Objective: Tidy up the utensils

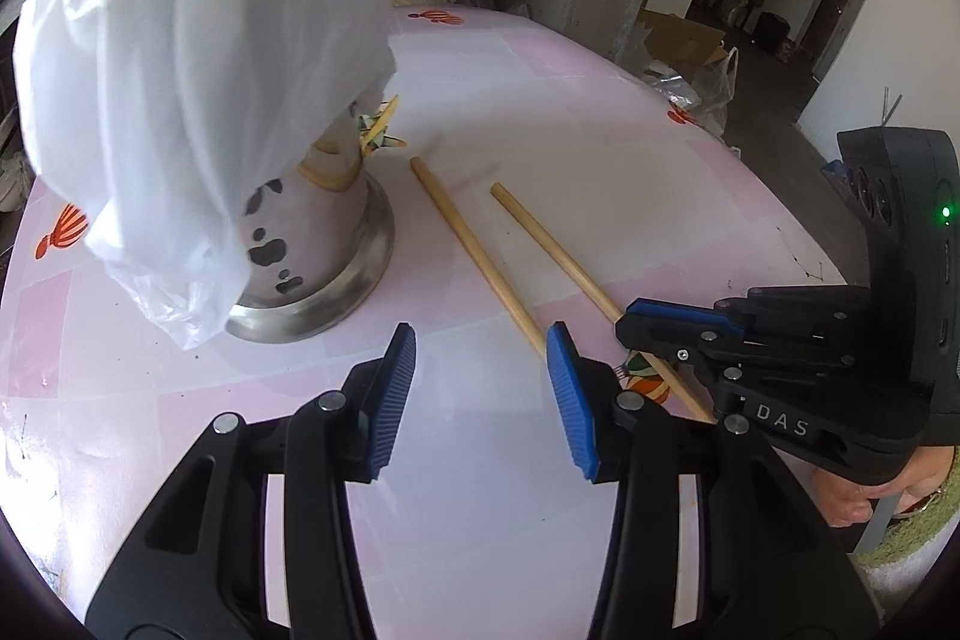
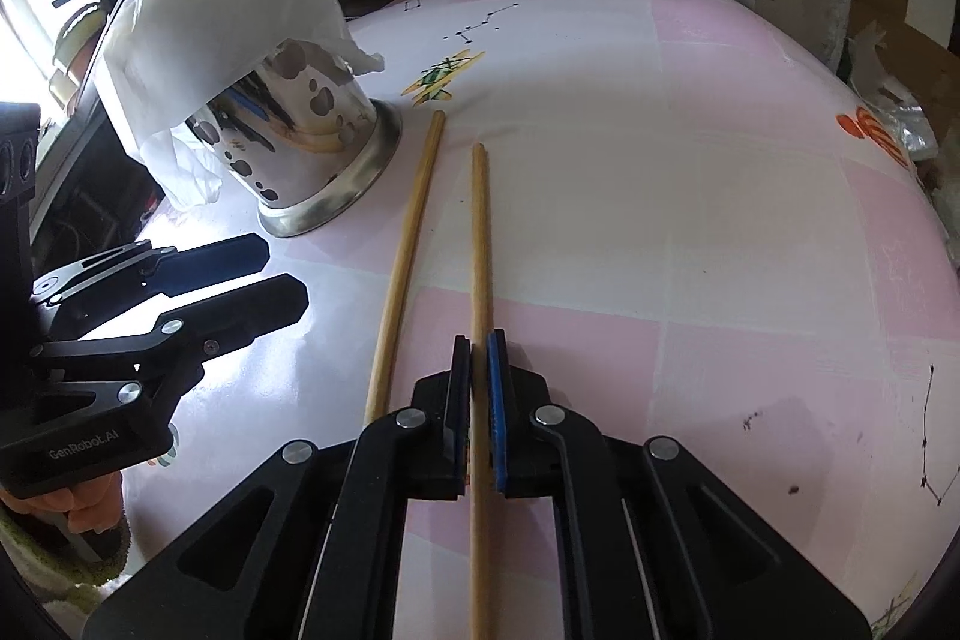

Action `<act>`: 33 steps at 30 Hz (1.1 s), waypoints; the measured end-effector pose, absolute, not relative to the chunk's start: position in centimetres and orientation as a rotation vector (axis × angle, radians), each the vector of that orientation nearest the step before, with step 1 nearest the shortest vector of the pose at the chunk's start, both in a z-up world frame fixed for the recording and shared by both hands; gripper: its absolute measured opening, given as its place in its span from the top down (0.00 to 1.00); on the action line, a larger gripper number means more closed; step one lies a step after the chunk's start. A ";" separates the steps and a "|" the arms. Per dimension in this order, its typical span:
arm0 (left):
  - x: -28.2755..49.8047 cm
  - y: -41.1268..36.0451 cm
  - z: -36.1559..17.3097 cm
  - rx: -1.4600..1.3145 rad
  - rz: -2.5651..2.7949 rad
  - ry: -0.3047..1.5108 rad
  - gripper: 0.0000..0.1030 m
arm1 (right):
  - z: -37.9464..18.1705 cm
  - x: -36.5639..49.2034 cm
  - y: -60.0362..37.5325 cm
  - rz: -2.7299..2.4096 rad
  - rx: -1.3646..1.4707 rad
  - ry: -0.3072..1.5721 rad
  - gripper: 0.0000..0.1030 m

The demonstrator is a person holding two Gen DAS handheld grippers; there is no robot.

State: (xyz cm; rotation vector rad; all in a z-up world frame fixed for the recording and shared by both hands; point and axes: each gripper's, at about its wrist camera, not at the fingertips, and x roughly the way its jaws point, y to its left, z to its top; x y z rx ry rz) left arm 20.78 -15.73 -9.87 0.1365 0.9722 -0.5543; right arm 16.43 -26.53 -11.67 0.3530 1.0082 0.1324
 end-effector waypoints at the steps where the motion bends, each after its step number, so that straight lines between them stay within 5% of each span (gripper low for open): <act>1: 21.0 -16.3 -10.1 0.142 -0.565 0.982 0.58 | -11.7 15.9 -26.9 0.124 0.371 1.006 0.94; 10: 21.5 -20.3 -12.2 0.268 -0.538 0.987 0.58 | -12.2 13.1 -28.2 0.082 0.461 0.985 0.94; 16: 20.7 -19.9 -12.6 0.296 -0.503 0.982 0.88 | -12.3 12.9 -28.0 0.072 0.465 0.978 0.94; 33: 14.0 -12.2 -12.2 0.217 -0.459 1.023 0.94 | -12.5 9.6 -25.6 0.159 0.478 1.015 0.94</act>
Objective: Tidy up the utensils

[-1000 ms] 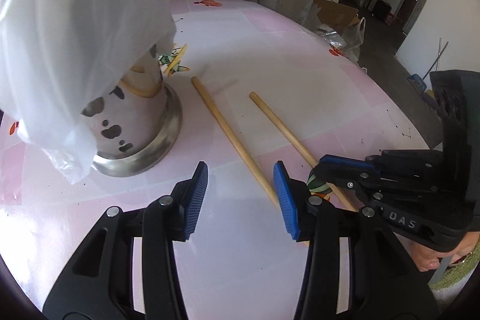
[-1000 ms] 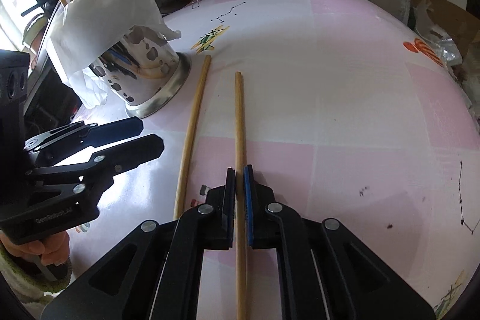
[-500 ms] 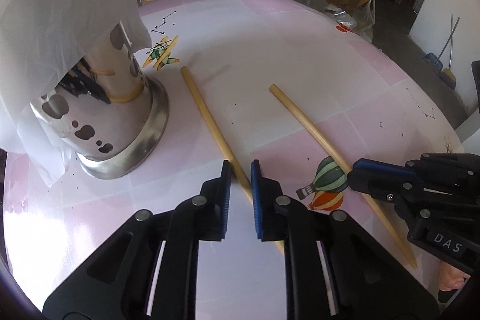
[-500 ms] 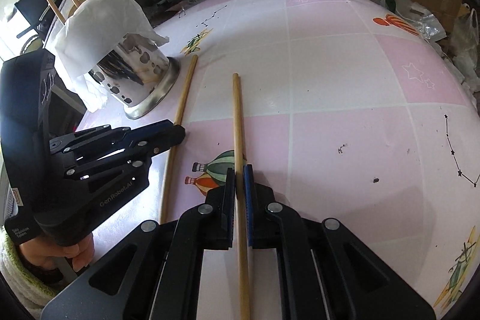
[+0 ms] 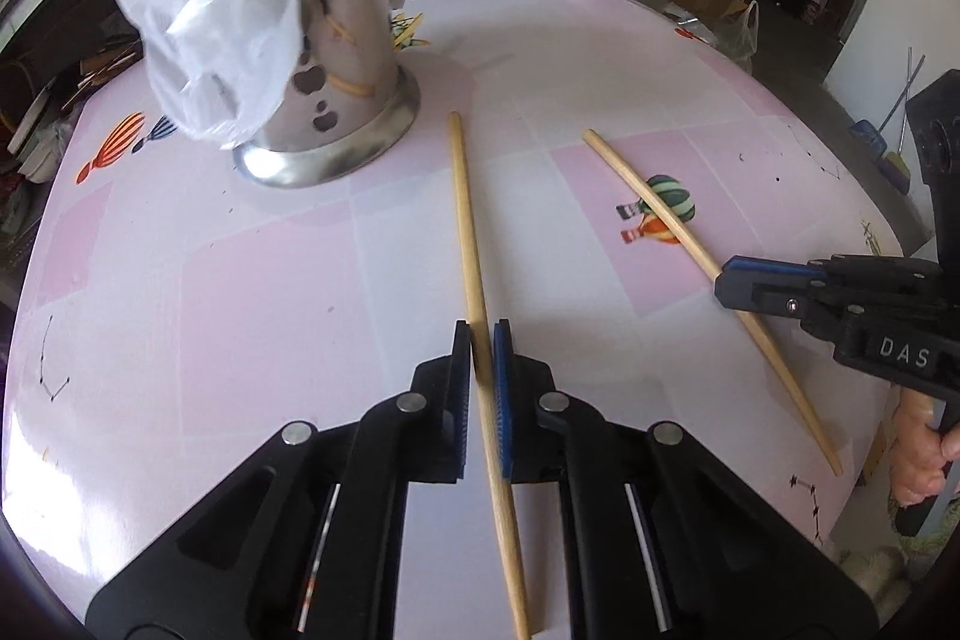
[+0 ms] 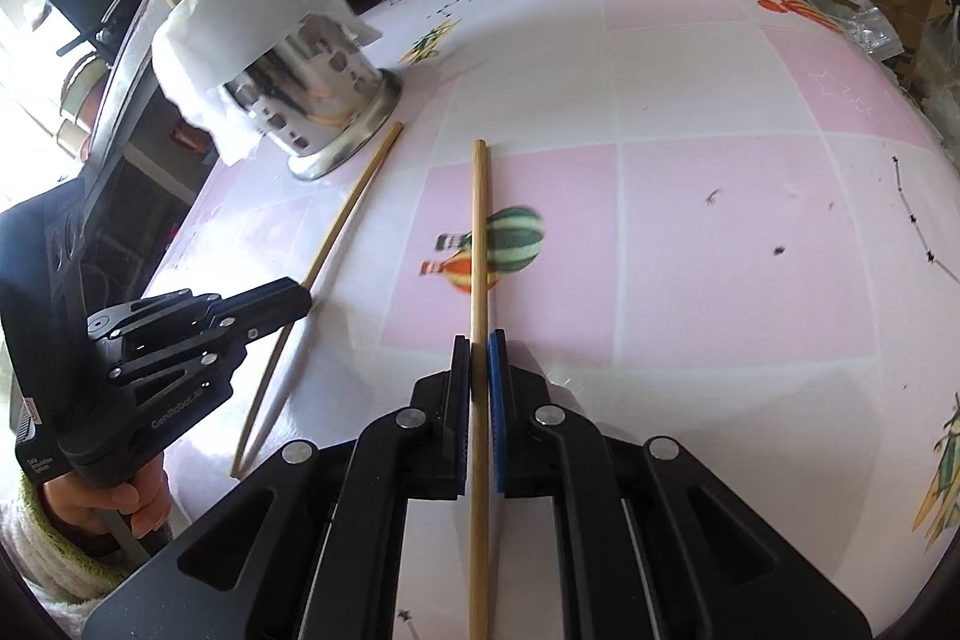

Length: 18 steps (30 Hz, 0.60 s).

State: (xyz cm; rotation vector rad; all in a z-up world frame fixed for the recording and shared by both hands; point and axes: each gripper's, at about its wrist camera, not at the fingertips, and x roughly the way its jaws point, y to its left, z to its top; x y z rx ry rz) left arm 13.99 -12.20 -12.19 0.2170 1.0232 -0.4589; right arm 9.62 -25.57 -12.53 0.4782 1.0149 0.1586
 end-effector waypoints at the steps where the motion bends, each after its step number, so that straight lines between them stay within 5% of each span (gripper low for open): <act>1: 13.5 -11.3 -12.2 0.207 -0.444 1.026 0.94 | -12.5 9.5 -25.2 0.167 0.473 1.017 0.94; 14: 12.0 -6.5 -11.7 0.119 -0.391 1.075 0.94 | -12.5 9.6 -22.8 0.228 0.463 1.032 0.94; 18: 13.0 -6.7 -11.2 0.102 -0.432 1.084 0.83 | -12.5 9.7 -22.9 0.227 0.466 1.033 0.94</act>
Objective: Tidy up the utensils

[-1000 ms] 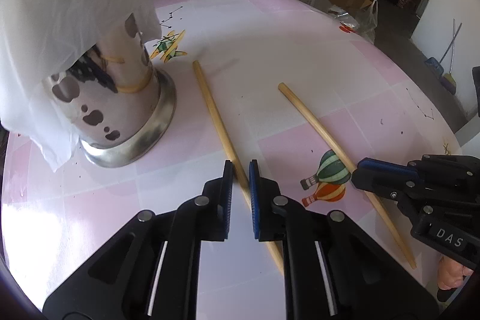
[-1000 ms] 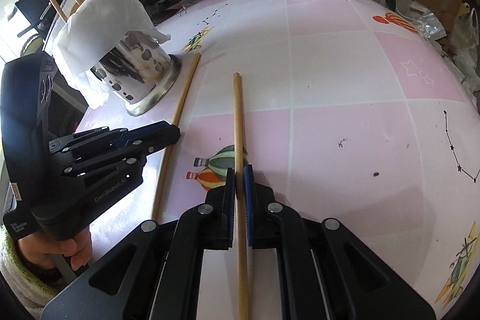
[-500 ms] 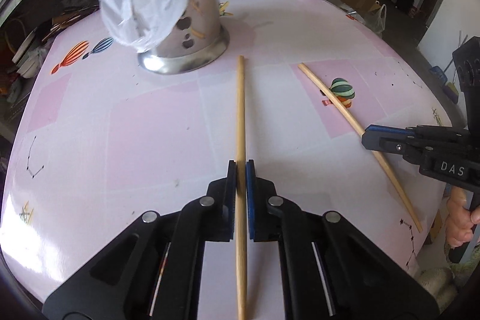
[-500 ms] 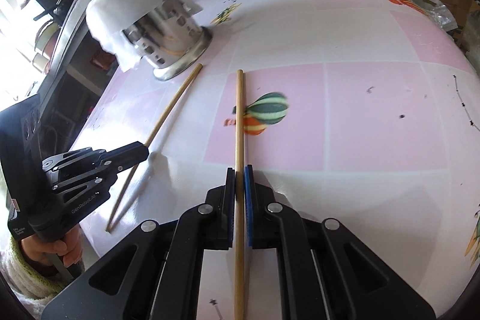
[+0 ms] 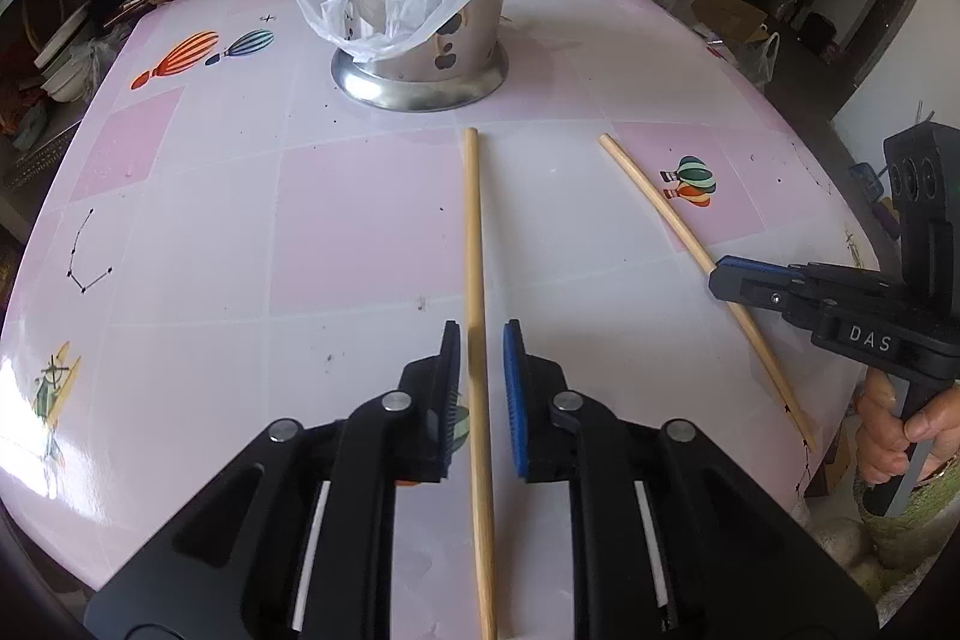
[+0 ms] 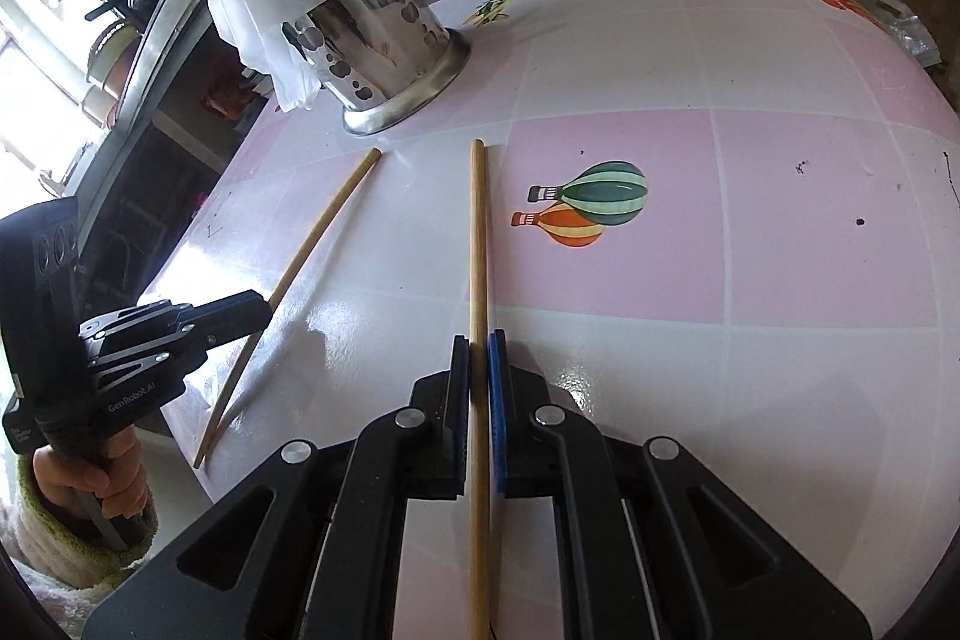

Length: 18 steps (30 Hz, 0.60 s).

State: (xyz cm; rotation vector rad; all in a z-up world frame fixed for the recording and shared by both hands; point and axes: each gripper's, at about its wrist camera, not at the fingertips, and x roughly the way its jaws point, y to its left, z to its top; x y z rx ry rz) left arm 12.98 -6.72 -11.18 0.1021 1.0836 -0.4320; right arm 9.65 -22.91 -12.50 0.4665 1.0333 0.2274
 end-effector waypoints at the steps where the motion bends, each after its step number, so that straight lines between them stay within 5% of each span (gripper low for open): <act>1: 13.4 -6.9 -11.1 0.111 -0.439 1.087 0.81 | -12.5 9.6 -23.0 0.227 0.469 1.034 0.94; 6: 15.8 -8.1 -11.0 0.159 -0.451 1.089 0.74 | -12.6 9.7 -22.9 0.228 0.471 1.034 0.94; 18: 20.6 -10.6 -12.1 0.254 -0.416 1.121 0.74 | -12.7 9.5 -23.2 0.233 0.482 1.033 0.94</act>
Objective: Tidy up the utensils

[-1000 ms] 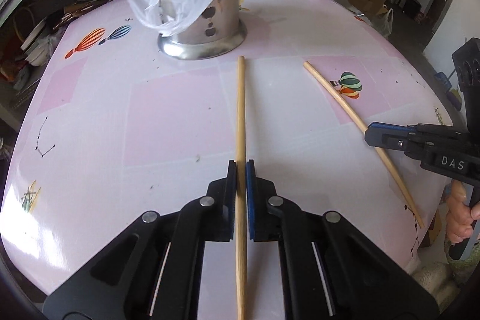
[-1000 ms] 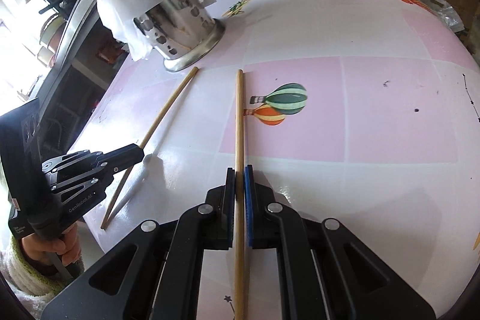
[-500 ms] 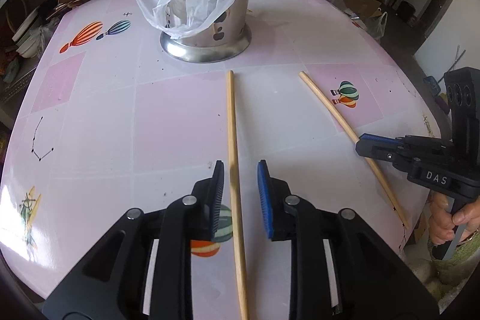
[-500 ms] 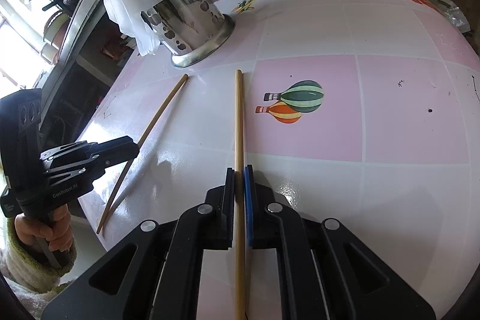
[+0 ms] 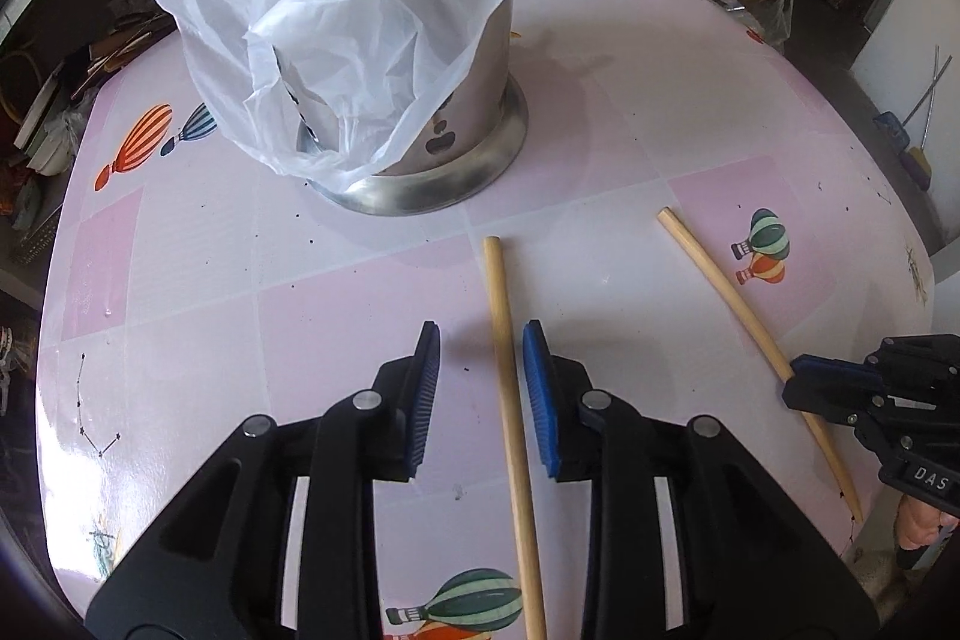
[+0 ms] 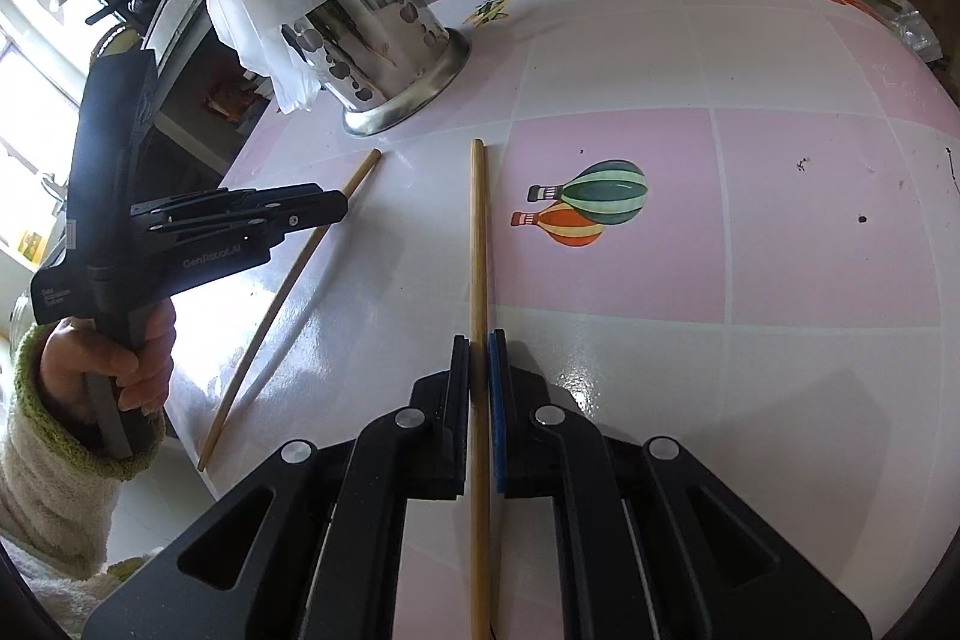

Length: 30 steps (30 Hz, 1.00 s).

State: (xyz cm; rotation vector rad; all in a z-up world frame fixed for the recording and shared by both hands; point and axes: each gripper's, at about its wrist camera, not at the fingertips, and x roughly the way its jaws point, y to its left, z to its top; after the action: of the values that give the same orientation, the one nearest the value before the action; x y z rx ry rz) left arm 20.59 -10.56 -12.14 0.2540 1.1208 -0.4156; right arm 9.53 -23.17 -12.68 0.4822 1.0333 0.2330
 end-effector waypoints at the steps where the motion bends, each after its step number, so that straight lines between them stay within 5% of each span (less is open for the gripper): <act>1: 20.8 -10.6 -12.2 0.251 -0.417 1.127 0.74 | -12.7 9.5 -23.2 0.233 0.483 1.033 0.94; 11: 20.7 -10.9 -12.2 0.250 -0.385 1.100 0.93 | -12.7 9.5 -23.2 0.233 0.484 1.033 0.94; 26: 17.8 -6.2 -5.4 0.026 -0.446 0.940 0.95 | -12.5 10.4 -23.2 0.219 0.465 1.057 0.92; 30: 16.5 -4.2 -2.9 -0.038 -0.455 0.877 0.95 | -12.0 11.1 -23.0 0.217 0.430 1.047 0.79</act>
State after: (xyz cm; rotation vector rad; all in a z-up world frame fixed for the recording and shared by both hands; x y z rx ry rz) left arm 16.47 -4.25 -2.94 -0.0378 0.8766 -0.4554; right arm 11.10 -23.02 -12.02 0.4305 1.0466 0.2165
